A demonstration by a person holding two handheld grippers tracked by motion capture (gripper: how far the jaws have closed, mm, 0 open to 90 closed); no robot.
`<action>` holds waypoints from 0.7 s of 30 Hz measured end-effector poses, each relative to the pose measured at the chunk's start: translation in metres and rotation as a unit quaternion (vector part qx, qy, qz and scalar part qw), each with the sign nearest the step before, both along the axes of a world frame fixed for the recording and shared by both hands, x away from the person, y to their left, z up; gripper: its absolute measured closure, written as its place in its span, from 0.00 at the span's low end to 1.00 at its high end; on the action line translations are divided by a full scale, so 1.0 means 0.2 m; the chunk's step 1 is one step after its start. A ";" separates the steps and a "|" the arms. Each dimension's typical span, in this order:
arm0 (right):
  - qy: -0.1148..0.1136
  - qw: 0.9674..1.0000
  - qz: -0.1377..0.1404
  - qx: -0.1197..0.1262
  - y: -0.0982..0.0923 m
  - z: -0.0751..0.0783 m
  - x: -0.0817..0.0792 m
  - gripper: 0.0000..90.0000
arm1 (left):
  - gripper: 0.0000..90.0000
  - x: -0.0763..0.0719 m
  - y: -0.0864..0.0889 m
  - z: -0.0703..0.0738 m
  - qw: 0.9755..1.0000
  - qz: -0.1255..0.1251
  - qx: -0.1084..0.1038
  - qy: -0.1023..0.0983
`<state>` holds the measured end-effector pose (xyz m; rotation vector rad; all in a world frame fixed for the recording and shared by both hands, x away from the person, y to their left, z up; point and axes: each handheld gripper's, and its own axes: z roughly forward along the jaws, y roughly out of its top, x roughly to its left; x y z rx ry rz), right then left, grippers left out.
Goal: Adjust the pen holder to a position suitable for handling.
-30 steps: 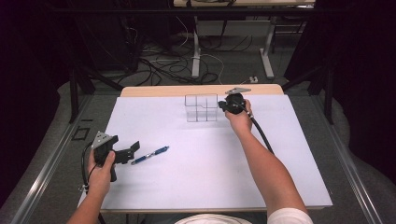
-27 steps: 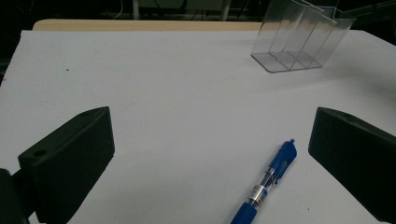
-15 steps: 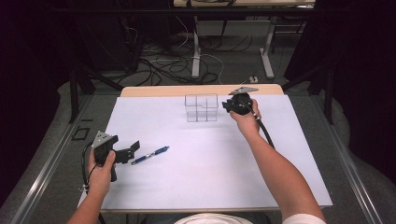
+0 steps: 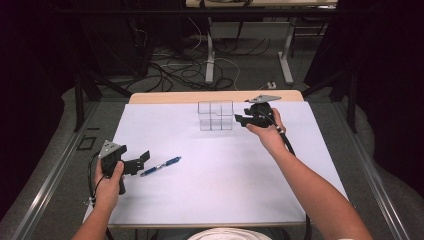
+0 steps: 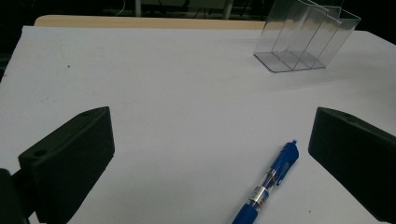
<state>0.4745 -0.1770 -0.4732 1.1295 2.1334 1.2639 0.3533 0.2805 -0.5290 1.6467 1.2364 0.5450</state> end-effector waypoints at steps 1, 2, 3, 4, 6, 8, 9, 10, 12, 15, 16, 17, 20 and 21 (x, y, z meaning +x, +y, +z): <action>0.003 1.000 0.001 0.006 0.00 0.00 -0.02 0.52 | 0.00 0.00 0.00 0.00 1.000 0.000 0.000 0.001; 0.005 1.000 0.003 0.004 0.00 0.00 -0.03 0.50 | 0.00 0.00 0.00 0.00 1.000 0.001 0.001 0.001; 0.005 1.000 0.004 0.005 0.00 0.00 -0.05 0.49 | 0.00 0.00 0.00 0.00 1.000 0.001 0.001 0.002; 0.007 1.000 0.005 0.007 0.00 0.00 -0.06 0.47 | 0.00 0.00 0.00 0.00 1.000 0.001 0.001 0.002; 0.006 1.000 0.006 0.006 0.00 -0.01 -0.08 0.46 | 0.00 0.00 0.00 0.00 1.000 0.003 0.001 0.002; -0.003 1.000 0.013 -0.007 0.00 -0.01 -0.13 0.41 | 0.00 0.00 0.00 0.00 1.000 0.002 0.000 0.007; -0.006 1.000 0.009 -0.005 0.00 -0.02 -0.15 0.39 | 0.00 0.00 -0.01 0.00 1.000 0.001 0.001 0.007; -0.003 1.000 0.009 -0.006 0.00 -0.02 -0.17 0.39 | 0.00 0.00 -0.01 0.00 1.000 0.001 0.001 0.009; -0.002 1.000 0.009 -0.004 0.00 -0.04 -0.21 0.38 | 0.00 0.00 -0.01 0.00 1.000 0.000 -0.002 0.009; -0.009 1.000 0.012 -0.002 -0.01 -0.05 -0.24 0.35 | 0.00 0.00 -0.02 0.00 1.000 -0.007 0.006 0.014; -0.009 1.000 0.009 0.003 -0.03 -0.06 -0.28 0.34 | 0.00 0.00 -0.02 0.00 1.000 -0.009 0.004 0.015; -0.008 1.000 0.008 0.005 -0.04 -0.07 -0.29 0.33 | 0.00 0.00 -0.03 0.00 1.000 -0.016 0.002 0.019; -0.006 1.000 0.003 0.009 -0.07 -0.09 -0.34 0.30 | 0.00 0.00 -0.03 0.00 1.000 -0.021 0.003 0.021; -0.008 1.000 -0.002 0.012 -0.08 -0.10 -0.35 0.29 | 0.00 0.00 -0.03 0.00 0.999 -0.023 -0.002 0.021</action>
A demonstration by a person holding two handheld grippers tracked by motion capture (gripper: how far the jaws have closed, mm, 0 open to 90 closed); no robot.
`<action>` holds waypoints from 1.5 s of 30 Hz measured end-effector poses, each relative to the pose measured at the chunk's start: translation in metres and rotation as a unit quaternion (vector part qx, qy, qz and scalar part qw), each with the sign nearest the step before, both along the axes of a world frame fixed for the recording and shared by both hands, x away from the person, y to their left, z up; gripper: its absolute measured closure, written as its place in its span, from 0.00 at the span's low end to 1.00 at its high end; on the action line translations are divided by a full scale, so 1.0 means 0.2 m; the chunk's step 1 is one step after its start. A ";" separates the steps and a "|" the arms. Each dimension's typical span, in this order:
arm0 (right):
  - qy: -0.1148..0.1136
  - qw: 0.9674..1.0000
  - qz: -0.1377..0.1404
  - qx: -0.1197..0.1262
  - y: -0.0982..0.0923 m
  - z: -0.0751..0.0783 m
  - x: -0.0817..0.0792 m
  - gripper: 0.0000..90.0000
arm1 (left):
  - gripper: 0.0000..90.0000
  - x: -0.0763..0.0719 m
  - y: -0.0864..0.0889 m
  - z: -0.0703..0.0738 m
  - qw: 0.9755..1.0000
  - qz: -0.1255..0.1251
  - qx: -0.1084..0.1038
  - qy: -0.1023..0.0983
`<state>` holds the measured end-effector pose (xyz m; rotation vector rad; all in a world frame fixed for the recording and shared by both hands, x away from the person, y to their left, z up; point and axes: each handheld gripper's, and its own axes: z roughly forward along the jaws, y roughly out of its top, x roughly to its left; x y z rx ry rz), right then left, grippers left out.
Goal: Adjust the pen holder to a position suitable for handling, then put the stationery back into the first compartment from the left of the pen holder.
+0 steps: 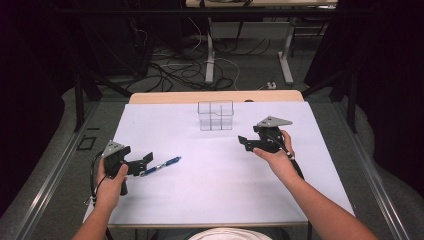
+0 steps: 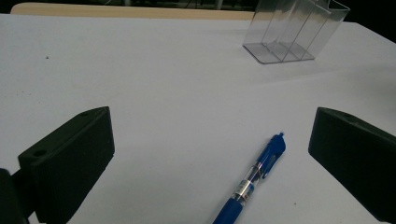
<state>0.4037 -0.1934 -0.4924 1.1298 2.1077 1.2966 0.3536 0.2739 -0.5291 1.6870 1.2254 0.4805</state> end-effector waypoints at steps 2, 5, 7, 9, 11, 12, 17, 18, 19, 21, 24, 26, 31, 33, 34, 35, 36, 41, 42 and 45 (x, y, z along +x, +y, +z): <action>0.002 1.000 -0.005 -0.002 -0.03 -0.01 -0.03 0.26 | 0.00 0.00 0.00 0.00 1.000 0.001 -0.001 0.001; 0.013 1.000 -0.017 -0.006 -0.07 -0.02 -0.07 0.21 | 0.00 0.01 0.00 0.01 1.000 0.005 -0.007 0.002; 0.019 0.999 -0.023 -0.013 -0.09 -0.03 -0.09 0.18 | 0.00 0.01 0.00 0.02 1.000 0.001 -0.017 0.005; 0.020 0.999 -0.030 -0.013 -0.12 -0.04 -0.11 0.17 | 0.00 0.01 0.00 0.02 1.000 0.002 -0.023 0.007; 0.020 0.999 -0.039 -0.010 -0.15 -0.05 -0.13 0.16 | 0.00 0.01 0.00 0.03 1.000 0.002 -0.028 0.010; 0.020 0.999 -0.045 -0.009 -0.16 -0.05 -0.14 0.16 | 0.00 0.01 0.00 0.03 1.000 0.001 -0.030 0.010; 0.023 0.998 -0.064 0.002 -0.21 -0.07 -0.16 0.12 | 0.00 0.01 -0.01 0.04 1.000 -0.007 -0.023 0.013; 0.020 0.997 -0.069 0.002 -0.22 -0.07 -0.15 0.11 | 0.00 0.01 -0.01 0.04 1.000 -0.007 -0.023 0.013; 0.023 0.997 -0.074 0.003 -0.23 -0.08 -0.15 0.09 | 0.00 0.02 -0.01 0.04 0.999 -0.011 -0.020 0.022; 0.030 0.997 -0.076 0.007 -0.24 -0.09 -0.15 0.04 | 0.01 0.02 -0.01 0.05 0.999 -0.013 -0.013 0.027; 0.038 0.996 -0.076 0.009 -0.25 -0.09 -0.15 0.00 | 0.03 0.02 -0.01 0.07 1.000 -0.012 -0.006 0.024; 0.037 0.996 -0.076 0.009 -0.25 -0.09 -0.15 0.00 | 0.03 0.02 0.01 0.09 1.000 -0.007 -0.003 0.018; 0.034 0.997 -0.075 0.015 -0.25 -0.08 -0.16 0.00 | 0.07 0.01 0.00 0.11 1.000 -0.006 0.013 0.010; 0.035 0.997 -0.073 0.014 -0.25 -0.09 -0.16 0.00 | 0.09 0.01 -0.02 0.14 0.999 -0.013 0.033 0.003; 0.035 0.997 -0.072 0.011 -0.25 -0.09 -0.16 0.00 | 0.10 0.01 -0.03 0.15 0.999 -0.017 0.042 0.003; 0.035 0.997 -0.072 0.011 -0.25 -0.09 -0.16 0.00 | 0.10 0.01 -0.03 0.15 0.999 -0.017 0.042 0.003; 0.034 0.997 -0.073 0.005 -0.25 -0.09 -0.16 0.00 | 0.10 0.01 -0.04 0.16 0.999 -0.018 0.050 0.000; 0.028 0.997 -0.071 -0.006 -0.24 -0.08 -0.16 0.00 | 0.16 0.01 -0.08 0.20 0.995 -0.034 0.093 -0.011; 0.027 0.997 -0.071 -0.009 -0.24 -0.08 -0.16 0.00 | 0.17 0.01 -0.08 0.21 0.994 -0.037 0.100 -0.013; 0.025 0.997 -0.070 -0.014 -0.24 -0.08 -0.16 0.01 | 0.18 0.02 -0.10 0.23 0.992 -0.051 0.118 -0.011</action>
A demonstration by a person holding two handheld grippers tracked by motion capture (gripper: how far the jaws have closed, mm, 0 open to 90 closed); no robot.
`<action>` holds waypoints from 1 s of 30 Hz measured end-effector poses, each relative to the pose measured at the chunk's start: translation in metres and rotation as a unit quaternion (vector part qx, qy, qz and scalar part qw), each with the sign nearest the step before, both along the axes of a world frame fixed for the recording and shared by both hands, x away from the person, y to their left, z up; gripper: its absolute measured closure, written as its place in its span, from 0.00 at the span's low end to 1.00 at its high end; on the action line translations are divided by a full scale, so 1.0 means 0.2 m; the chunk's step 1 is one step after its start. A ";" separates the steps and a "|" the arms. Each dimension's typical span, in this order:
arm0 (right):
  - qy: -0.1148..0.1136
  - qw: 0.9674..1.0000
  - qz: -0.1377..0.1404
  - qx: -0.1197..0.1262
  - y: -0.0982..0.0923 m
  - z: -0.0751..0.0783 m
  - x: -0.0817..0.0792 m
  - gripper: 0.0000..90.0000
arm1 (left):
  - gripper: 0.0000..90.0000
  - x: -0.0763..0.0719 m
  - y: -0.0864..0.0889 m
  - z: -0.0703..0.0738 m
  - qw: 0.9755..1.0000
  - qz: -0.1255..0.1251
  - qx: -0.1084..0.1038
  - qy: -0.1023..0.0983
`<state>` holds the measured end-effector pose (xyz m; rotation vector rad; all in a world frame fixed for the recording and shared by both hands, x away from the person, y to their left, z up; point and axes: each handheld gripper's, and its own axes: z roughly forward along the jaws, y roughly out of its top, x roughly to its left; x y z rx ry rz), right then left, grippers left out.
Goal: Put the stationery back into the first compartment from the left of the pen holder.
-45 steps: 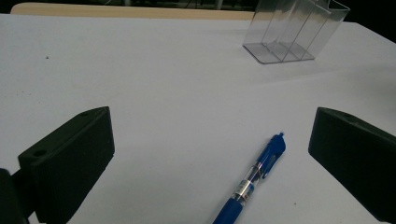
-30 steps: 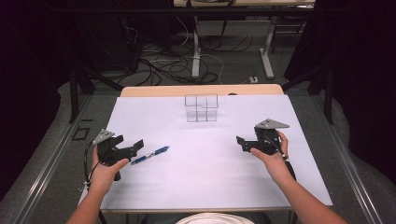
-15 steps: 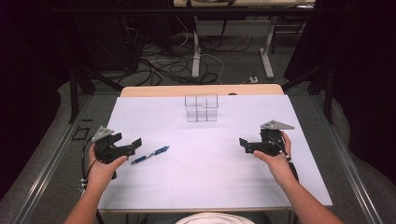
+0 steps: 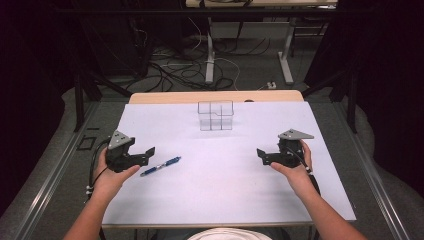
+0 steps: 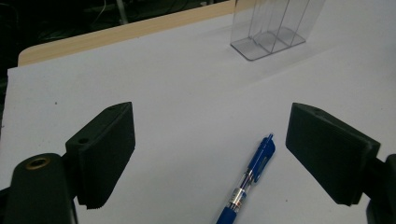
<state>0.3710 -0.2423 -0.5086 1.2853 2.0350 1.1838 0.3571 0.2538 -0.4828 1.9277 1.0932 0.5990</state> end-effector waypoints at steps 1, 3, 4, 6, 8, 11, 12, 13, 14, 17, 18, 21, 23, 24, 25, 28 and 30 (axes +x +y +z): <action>0.002 1.000 0.001 0.001 0.00 0.00 0.00 0.02 | 0.19 0.01 -0.01 0.01 1.000 -0.010 0.013 0.009; 0.006 1.000 0.003 0.004 0.00 0.00 0.00 0.05 | 0.22 0.01 -0.02 0.02 0.999 -0.016 0.033 0.013; 0.007 1.000 0.006 0.005 0.00 0.00 0.00 0.07 | 0.23 0.01 -0.02 0.02 0.999 -0.016 0.033 0.013; 0.010 1.000 0.012 0.004 0.00 -0.01 0.00 0.08 | 0.25 0.02 -0.03 0.03 0.998 -0.024 0.051 0.021; 0.010 1.000 0.013 -0.002 0.00 -0.01 -0.01 0.08 | 0.26 0.02 -0.03 0.04 0.997 -0.024 0.064 0.023; 0.008 1.000 0.018 -0.011 0.01 -0.01 -0.01 0.08 | 0.30 0.03 -0.05 0.05 0.996 -0.029 0.083 0.026; 0.010 1.000 0.020 -0.013 0.02 -0.01 -0.01 0.08 | 0.31 0.03 -0.05 0.05 0.995 -0.027 0.089 0.025; 0.006 1.000 0.023 -0.016 0.02 -0.02 -0.01 0.08 | 0.32 0.04 -0.06 0.06 0.994 -0.031 0.096 0.030; 0.006 1.000 0.023 -0.016 0.02 -0.02 -0.01 0.08 | 0.32 0.04 -0.06 0.06 0.994 -0.031 0.096 0.030; 0.010 0.999 0.026 -0.022 0.03 -0.02 -0.01 0.10 | 0.33 0.05 -0.07 0.06 0.993 -0.038 0.106 0.042; 0.011 0.999 0.026 -0.023 0.03 -0.03 -0.01 0.10 | 0.33 0.06 -0.08 0.06 0.991 -0.046 0.117 0.050; 0.014 0.999 0.026 -0.025 0.03 -0.03 -0.01 0.12 | 0.34 0.07 -0.09 0.05 0.989 -0.055 0.123 0.057; 0.016 0.999 0.028 -0.025 0.03 -0.03 -0.01 0.13 | 0.35 0.07 -0.10 0.04 0.987 -0.064 0.135 0.058; 0.016 0.999 0.029 -0.024 0.03 -0.03 0.00 0.14 | 0.36 0.08 -0.11 0.03 0.984 -0.074 0.148 0.064; 0.016 0.999 0.030 -0.025 0.03 -0.03 0.00 0.15 | 0.37 0.08 -0.11 0.03 0.984 -0.074 0.148 0.064; 0.016 0.999 0.031 -0.025 0.03 -0.03 0.00 0.16 | 0.37 0.09 -0.12 0.03 0.980 -0.078 0.171 0.068; 0.016 0.999 0.032 -0.028 0.03 -0.03 0.00 0.16 | 0.40 0.09 -0.13 0.03 0.977 -0.084 0.182 0.076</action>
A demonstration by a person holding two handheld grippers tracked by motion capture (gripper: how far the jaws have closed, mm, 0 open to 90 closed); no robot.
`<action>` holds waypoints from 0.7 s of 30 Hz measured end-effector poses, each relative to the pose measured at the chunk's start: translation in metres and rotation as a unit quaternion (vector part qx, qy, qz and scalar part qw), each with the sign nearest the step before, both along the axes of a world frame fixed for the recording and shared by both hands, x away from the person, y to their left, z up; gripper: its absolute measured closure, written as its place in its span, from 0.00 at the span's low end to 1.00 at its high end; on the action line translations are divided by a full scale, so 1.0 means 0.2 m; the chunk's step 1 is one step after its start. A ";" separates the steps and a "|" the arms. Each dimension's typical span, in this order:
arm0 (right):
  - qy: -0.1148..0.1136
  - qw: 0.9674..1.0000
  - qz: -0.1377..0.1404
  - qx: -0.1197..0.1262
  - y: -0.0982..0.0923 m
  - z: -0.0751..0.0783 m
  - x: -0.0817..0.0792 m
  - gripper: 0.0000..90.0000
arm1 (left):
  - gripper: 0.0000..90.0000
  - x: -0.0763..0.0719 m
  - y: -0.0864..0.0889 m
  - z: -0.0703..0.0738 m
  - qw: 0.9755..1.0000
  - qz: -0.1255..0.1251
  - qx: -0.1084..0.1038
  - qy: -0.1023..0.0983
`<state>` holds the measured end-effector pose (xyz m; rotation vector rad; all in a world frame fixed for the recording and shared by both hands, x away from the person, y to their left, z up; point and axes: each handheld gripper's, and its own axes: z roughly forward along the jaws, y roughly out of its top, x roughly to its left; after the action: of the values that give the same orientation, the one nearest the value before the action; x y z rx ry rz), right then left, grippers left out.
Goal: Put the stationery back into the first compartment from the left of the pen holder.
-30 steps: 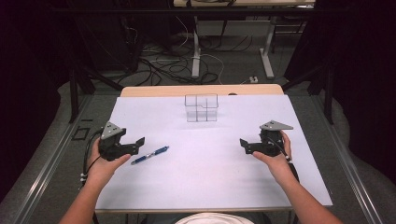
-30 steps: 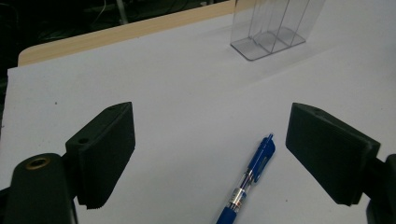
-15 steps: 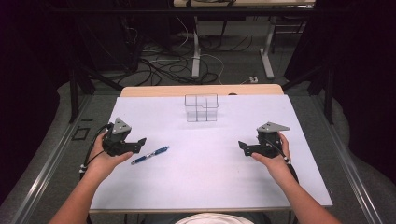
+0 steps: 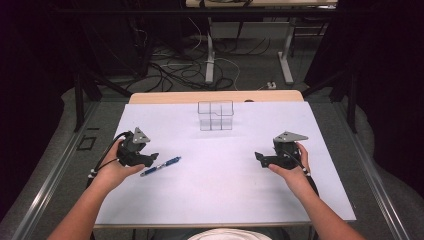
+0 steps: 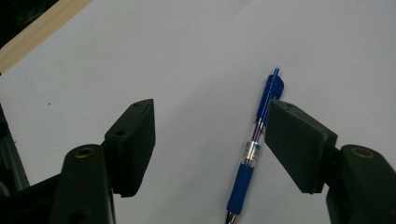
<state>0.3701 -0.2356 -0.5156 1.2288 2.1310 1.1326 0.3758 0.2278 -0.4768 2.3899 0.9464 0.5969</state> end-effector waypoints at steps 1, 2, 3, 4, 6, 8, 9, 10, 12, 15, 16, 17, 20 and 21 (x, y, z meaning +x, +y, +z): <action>0.000 1.000 0.000 0.001 0.00 0.00 0.00 0.16 | 0.42 0.00 0.00 0.00 1.000 -0.002 0.007 0.002; 0.000 1.000 0.000 0.000 0.00 0.00 0.00 0.16 | 0.42 0.01 -0.01 0.00 1.000 -0.003 0.008 0.005; -0.001 1.000 0.001 -0.002 0.00 0.00 0.00 0.16 | 0.43 0.01 -0.01 0.00 1.000 -0.006 0.014 0.009; -0.002 1.000 0.002 -0.002 0.00 0.00 0.00 0.16 | 0.44 0.01 -0.02 -0.01 1.000 -0.009 0.020 0.013; 0.003 1.000 0.002 0.001 0.00 -0.01 0.00 0.16 | 0.46 0.02 -0.03 -0.01 0.999 -0.021 0.044 0.021; 0.005 1.000 0.003 0.003 0.00 -0.01 0.00 0.16 | 0.47 0.02 -0.04 -0.02 0.997 -0.025 0.063 0.024; 0.005 1.000 0.003 0.002 0.00 -0.01 0.00 0.16 | 0.48 0.02 -0.04 -0.02 0.997 -0.025 0.063 0.024; 0.005 1.000 0.003 0.002 0.00 -0.01 0.00 0.16 | 0.48 0.02 -0.04 -0.02 0.997 -0.030 0.072 0.027; 0.006 1.000 0.003 0.003 0.01 -0.01 0.00 0.16 | 0.49 0.02 -0.05 -0.03 0.995 -0.035 0.086 0.028; 0.006 1.000 0.003 0.004 0.00 -0.01 0.00 0.16 | 0.50 0.02 -0.07 -0.04 0.993 -0.034 0.110 0.033; 0.007 1.000 0.003 0.004 0.00 -0.01 0.00 0.16 | 0.50 0.02 -0.07 -0.05 0.992 -0.034 0.119 0.034; 0.007 1.000 0.003 0.004 0.00 -0.01 0.00 0.16 | 0.50 0.02 -0.07 -0.05 0.991 -0.037 0.126 0.035; 0.006 1.000 0.004 0.004 0.00 -0.01 0.00 0.16 | 0.52 0.02 -0.09 -0.07 0.989 -0.045 0.137 0.042; 0.006 1.000 0.004 0.003 0.00 -0.01 0.00 0.16 | 0.53 0.02 -0.09 -0.08 0.987 -0.051 0.144 0.046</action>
<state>0.3705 -0.2349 -0.5171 1.2348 2.1441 1.1387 0.3807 0.2088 -0.4921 2.7250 0.8156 0.6273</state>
